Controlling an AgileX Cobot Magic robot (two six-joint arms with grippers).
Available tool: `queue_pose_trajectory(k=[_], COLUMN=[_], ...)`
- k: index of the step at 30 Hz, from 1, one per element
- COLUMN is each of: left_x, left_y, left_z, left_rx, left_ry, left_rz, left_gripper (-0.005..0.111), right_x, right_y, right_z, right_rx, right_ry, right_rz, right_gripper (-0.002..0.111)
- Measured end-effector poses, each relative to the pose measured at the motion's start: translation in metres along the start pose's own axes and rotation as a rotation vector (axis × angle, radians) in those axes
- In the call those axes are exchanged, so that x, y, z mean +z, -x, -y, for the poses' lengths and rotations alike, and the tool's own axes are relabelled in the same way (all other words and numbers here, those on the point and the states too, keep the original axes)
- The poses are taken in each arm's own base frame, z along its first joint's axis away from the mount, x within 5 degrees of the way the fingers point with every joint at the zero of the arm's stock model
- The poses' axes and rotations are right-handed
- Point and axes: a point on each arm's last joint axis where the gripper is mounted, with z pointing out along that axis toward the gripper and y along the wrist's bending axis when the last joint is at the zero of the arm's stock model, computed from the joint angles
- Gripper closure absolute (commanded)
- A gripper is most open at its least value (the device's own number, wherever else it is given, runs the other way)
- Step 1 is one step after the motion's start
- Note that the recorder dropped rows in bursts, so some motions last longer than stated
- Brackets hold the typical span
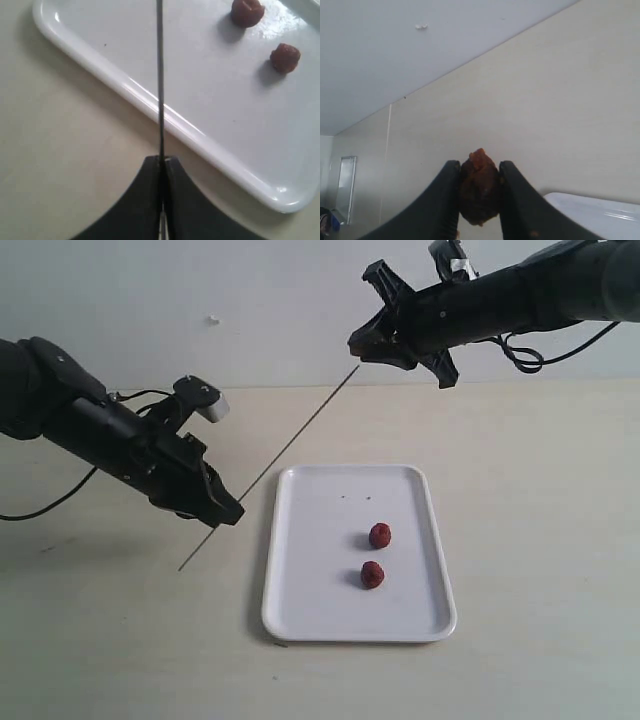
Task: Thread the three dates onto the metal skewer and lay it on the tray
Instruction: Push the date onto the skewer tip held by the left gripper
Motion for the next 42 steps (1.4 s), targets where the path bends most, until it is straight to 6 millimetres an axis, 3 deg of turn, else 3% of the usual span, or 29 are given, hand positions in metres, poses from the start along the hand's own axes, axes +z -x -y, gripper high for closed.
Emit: queue_pose_trajectory(k=[42], left_x=[0.0027], left_y=[0.0029], left_z=[-0.0048], left_rx=[-0.008], left_ry=[0.044], left_rz=[0.038], left_gripper=[0.107], right_x=[-0.0003], right_y=[-0.0056], right_z=[-0.0037], right_rx=[-0.015], right_ry=[0.041], right_rz=[-0.062], right_gripper=[0.083])
